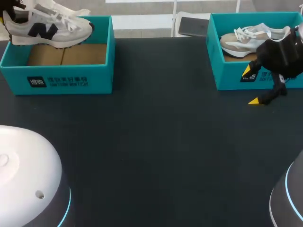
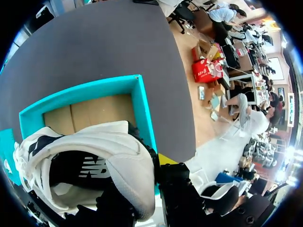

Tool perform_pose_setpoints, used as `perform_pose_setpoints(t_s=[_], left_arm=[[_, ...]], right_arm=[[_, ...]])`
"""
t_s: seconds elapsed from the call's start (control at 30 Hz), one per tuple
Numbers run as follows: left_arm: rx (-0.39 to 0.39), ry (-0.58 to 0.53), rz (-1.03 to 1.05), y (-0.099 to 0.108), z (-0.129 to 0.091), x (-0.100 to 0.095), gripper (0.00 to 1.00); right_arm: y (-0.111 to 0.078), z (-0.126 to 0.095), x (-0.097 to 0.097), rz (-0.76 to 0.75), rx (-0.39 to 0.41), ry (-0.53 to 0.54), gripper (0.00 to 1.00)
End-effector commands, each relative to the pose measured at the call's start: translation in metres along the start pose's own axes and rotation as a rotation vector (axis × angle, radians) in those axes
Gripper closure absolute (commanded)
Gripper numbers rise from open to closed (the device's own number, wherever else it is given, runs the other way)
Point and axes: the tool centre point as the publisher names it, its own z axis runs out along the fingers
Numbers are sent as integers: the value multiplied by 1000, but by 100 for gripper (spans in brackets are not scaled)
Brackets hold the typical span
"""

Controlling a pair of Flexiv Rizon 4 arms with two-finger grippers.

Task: Take the shoe out of the shoebox, open the shoe tongue, remove and reinsert the insole, then place the shoe into the shoebox

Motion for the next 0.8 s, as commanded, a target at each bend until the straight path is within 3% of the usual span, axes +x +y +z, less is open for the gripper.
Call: perform_pose_setpoints(t_s=[0.03, 0.47, 0.8], left_arm=[[-7, 17, 17, 7, 22, -11, 100], [-7, 25, 18, 7, 61, -33, 100], [45, -16, 27, -18, 76, -41, 100]], right_arm=[[1, 1, -1, 1, 5, 1, 0], [1, 1, -1, 1, 5, 1, 0], [1, 1, -1, 1, 5, 1, 0]])
